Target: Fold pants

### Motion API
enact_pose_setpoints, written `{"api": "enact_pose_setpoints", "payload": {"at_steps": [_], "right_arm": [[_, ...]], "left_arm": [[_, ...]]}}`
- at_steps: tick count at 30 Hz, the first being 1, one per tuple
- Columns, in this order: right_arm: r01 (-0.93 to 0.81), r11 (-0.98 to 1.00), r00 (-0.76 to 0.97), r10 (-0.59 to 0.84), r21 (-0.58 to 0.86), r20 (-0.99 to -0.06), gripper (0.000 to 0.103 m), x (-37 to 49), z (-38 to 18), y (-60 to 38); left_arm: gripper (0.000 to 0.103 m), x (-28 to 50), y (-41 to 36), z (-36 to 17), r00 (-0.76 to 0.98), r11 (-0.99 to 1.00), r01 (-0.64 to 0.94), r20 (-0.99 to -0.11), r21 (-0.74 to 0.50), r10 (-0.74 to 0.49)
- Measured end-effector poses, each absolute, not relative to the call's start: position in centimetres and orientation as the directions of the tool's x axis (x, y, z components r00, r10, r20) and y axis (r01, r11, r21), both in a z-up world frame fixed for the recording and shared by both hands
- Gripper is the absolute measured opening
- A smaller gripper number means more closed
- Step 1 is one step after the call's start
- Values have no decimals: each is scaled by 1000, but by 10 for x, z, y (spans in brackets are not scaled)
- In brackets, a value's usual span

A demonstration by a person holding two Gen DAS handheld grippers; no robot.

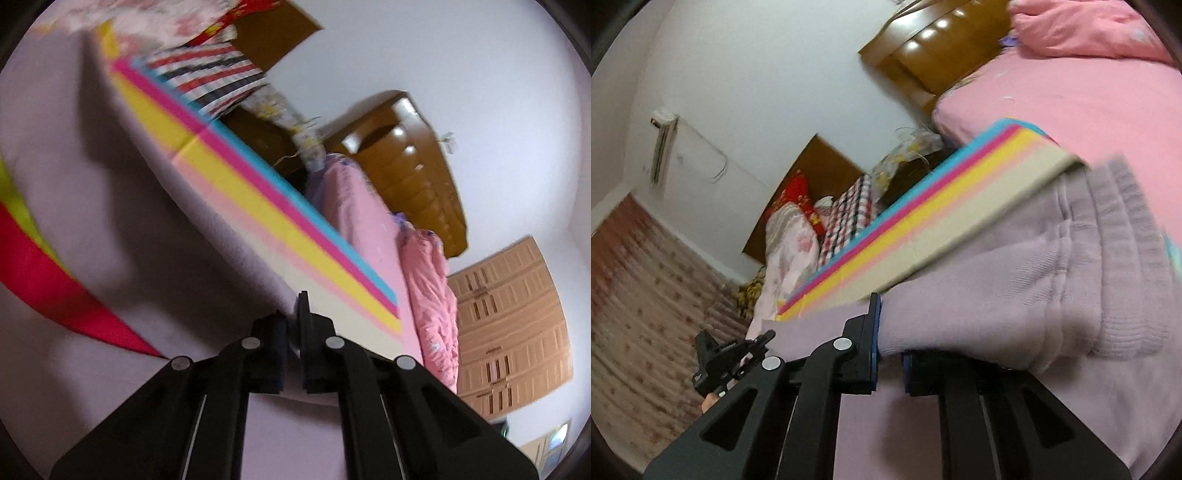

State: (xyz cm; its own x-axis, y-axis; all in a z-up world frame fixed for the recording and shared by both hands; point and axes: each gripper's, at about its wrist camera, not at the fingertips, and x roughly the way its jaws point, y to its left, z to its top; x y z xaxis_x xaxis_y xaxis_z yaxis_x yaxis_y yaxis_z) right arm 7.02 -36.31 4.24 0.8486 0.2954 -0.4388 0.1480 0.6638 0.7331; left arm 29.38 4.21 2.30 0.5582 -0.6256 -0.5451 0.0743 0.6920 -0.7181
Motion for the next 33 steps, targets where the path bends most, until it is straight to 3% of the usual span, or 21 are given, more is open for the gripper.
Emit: {"api": "enact_pose_setpoints", "payload": {"at_steps": [3,5,7,9,10,12,16,17,18,23,25,26,27,29,33], "right_arm": [[40,751,873,295,659,-389,11,41,76,-362],[12,784,877,291,621,-384,11,12,74,-357],[42,773,858,296,633,-419,11,-21,41,-353],[114,759,822,290,641,-490,11,-51,-7,-350],[155,744,800,290,649,-524,11,-61,-30,-348],[203,703,778,307,682,-548,10,-74,-62,-344],[217,674,809,280,706,-516,13,-91,-66,-347],[221,659,810,286,719,-512,14,-96,-67,-350],[226,641,815,288,733,-503,18,-100,-67,-356],[225,609,845,267,761,-463,22,-119,-73,-371],[233,599,851,256,766,-459,21,-117,-77,-371],[240,594,855,245,768,-457,20,-116,-79,-374],[245,600,857,233,762,-459,15,-116,-76,-373],[246,663,859,189,708,-476,12,-112,-60,-368],[173,729,878,190,662,-439,11,-119,-26,-355]], "left_arm": [[5,228,39,73,671,749,258,-445,-610,-593],[5,165,40,76,723,792,350,-393,-500,-568],[5,117,37,48,726,841,375,-442,-390,-528],[6,96,32,6,665,870,362,-562,-333,-492],[6,92,35,-23,603,872,333,-630,-359,-490],[7,93,45,-57,527,861,261,-683,-436,-506],[13,96,53,-55,541,828,249,-637,-502,-549],[20,101,56,-55,536,821,239,-634,-518,-557],[34,98,60,-56,535,819,224,-636,-528,-556],[48,104,83,-56,560,773,127,-598,-622,-573],[44,111,90,-55,561,753,105,-587,-649,-584],[18,115,91,-55,562,755,106,-587,-647,-583],[9,119,91,-54,563,765,106,-596,-635,-573],[7,119,95,-44,578,748,124,-565,-652,-589],[7,86,99,10,684,814,207,-514,-543,-517]]}}
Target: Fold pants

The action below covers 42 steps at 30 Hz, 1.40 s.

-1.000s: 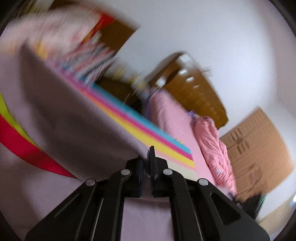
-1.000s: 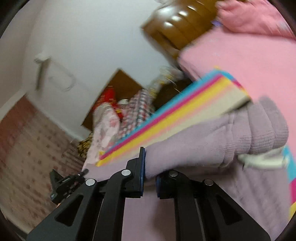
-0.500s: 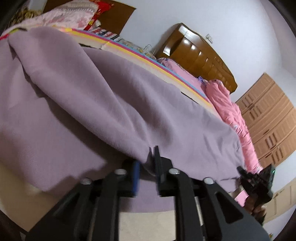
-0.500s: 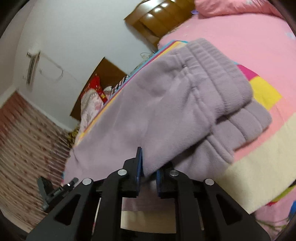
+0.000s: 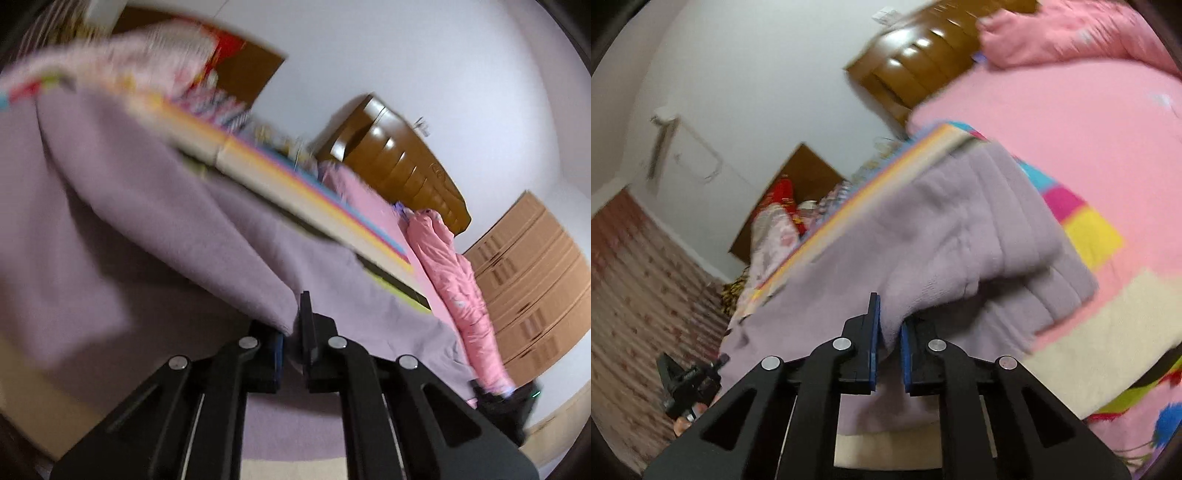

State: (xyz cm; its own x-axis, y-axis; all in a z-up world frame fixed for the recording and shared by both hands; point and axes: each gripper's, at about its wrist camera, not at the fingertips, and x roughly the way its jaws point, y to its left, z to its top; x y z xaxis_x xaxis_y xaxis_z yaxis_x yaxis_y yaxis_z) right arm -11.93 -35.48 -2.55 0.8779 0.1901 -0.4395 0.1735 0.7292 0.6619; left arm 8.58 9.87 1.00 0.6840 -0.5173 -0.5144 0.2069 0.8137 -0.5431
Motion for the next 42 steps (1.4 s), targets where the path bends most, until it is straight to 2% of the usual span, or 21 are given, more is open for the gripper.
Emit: {"api": "enact_pose_setpoints", "payload": {"at_steps": [3,6,7,9,15,18,21,23,24,27,32,33,37,39,40,42], "right_arm": [[185,737,855,206,650,-476,11,-131,-31,-356],[235,716,812,227,657,-538,11,-130,-64,-359],[243,697,808,240,675,-539,10,-129,-74,-361],[238,651,822,261,721,-507,10,-131,-78,-365],[237,635,826,266,735,-496,29,-140,-68,-372],[268,625,840,221,733,-495,45,-149,-65,-380],[293,598,865,166,746,-473,46,-155,-65,-393],[310,596,866,145,741,-479,42,-154,-67,-397],[324,606,862,127,727,-490,28,-151,-67,-398],[336,655,861,77,677,-502,25,-150,-60,-392],[292,759,893,2,582,-450,11,-152,-25,-380],[307,763,888,-14,569,-460,0,-153,-27,-382],[405,705,836,-28,582,-548,0,-153,-63,-407],[387,687,848,-2,615,-531,1,-161,-68,-411],[387,701,846,-12,600,-533,9,-163,-64,-409],[381,724,848,-25,575,-529,10,-162,-53,-402]], "left_arm": [[7,71,108,9,660,821,208,-543,-531,-519],[7,72,109,-31,585,841,163,-636,-515,-503],[7,72,107,-47,566,851,141,-664,-505,-488],[8,72,107,-54,584,854,147,-653,-500,-482],[18,69,107,-43,591,882,159,-673,-444,-445],[27,69,103,-40,593,882,151,-673,-447,-442],[31,74,101,-38,603,875,132,-663,-466,-444],[29,76,104,-40,606,869,115,-660,-480,-445],[22,77,107,-40,608,868,107,-659,-485,-443],[9,77,112,-40,615,854,106,-641,-509,-459],[7,67,109,-18,684,876,143,-594,-461,-424],[7,66,107,-19,684,886,141,-603,-442,-410],[7,68,111,-43,639,882,91,-653,-462,-407],[7,65,112,-42,642,882,104,-646,-461,-413],[9,65,111,-40,640,889,113,-652,-444,-407],[14,64,110,-37,644,897,117,-655,-426,-395]]}}
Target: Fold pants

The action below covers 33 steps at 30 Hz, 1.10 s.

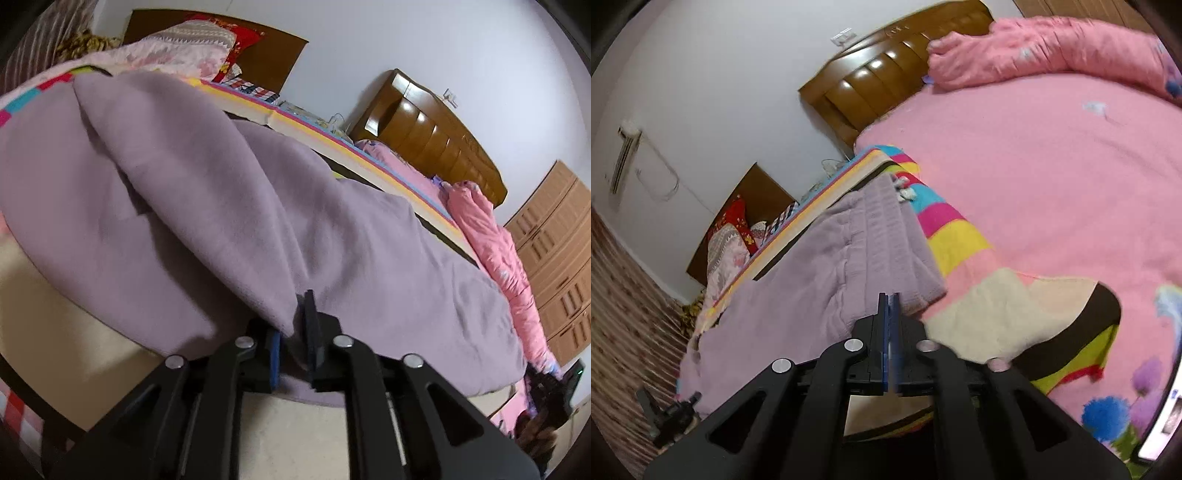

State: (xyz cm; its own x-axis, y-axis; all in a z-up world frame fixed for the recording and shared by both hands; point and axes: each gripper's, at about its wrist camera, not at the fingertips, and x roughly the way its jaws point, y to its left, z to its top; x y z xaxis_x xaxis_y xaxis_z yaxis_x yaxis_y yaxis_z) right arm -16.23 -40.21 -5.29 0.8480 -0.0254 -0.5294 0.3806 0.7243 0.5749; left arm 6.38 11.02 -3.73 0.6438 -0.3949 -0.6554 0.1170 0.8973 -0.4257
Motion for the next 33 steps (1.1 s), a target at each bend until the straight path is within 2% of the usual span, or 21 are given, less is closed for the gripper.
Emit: {"api": "enact_pose_setpoints", "payload": {"at_steps": [2,3,5,6,7,10,12,13,14,16,17,19,22,24,28,33], "right_arm": [[348,736,869,-20,580,-495,11,-160,-38,-391],[318,750,883,-12,580,-468,19,-157,-30,-384],[272,786,895,4,555,-445,63,-146,-19,-365],[240,812,902,16,532,-432,98,-138,-14,-353],[208,835,913,22,510,-408,98,-132,-12,-341],[160,892,894,51,424,-445,96,-107,-11,-309],[123,906,879,90,405,-468,95,-94,-16,-297],[113,909,870,104,401,-482,95,-90,-19,-293],[121,913,853,105,390,-511,95,-84,-26,-292],[160,908,824,93,387,-558,94,-83,-38,-296],[170,900,816,100,402,-569,92,-85,-45,-301],[146,882,824,143,449,-549,92,-92,-53,-310],[126,890,817,158,439,-554,93,-93,-53,-311],[123,908,807,143,399,-573,98,-90,-53,-304],[145,967,774,20,208,-633,99,-82,-57,-278],[164,967,762,0,193,-648,99,-77,-58,-277]], "left_arm": [[16,64,112,-39,648,889,111,-646,-444,-403],[17,62,111,-39,653,889,108,-642,-446,-402],[20,62,109,-38,654,895,109,-647,-433,-392],[22,62,108,-37,654,896,107,-648,-432,-391],[22,61,107,-37,653,895,105,-649,-433,-390],[23,60,108,-37,648,894,98,-654,-437,-391],[30,60,109,-35,643,891,103,-654,-441,-398],[41,60,110,-34,643,890,108,-652,-442,-402],[56,58,111,-32,648,891,108,-649,-440,-399],[72,54,116,-25,673,903,83,-645,-421,-363],[76,52,121,-21,686,903,76,-635,-424,-356],[81,51,132,-14,699,896,68,-620,-439,-357],[86,49,157,-6,737,893,15,-599,-450,-315],[86,48,183,-6,757,875,-44,-587,-483,-287],[86,48,229,-13,774,822,-137,-577,-553,-260],[86,47,275,-15,816,785,-199,-543,-586,-199]]}}
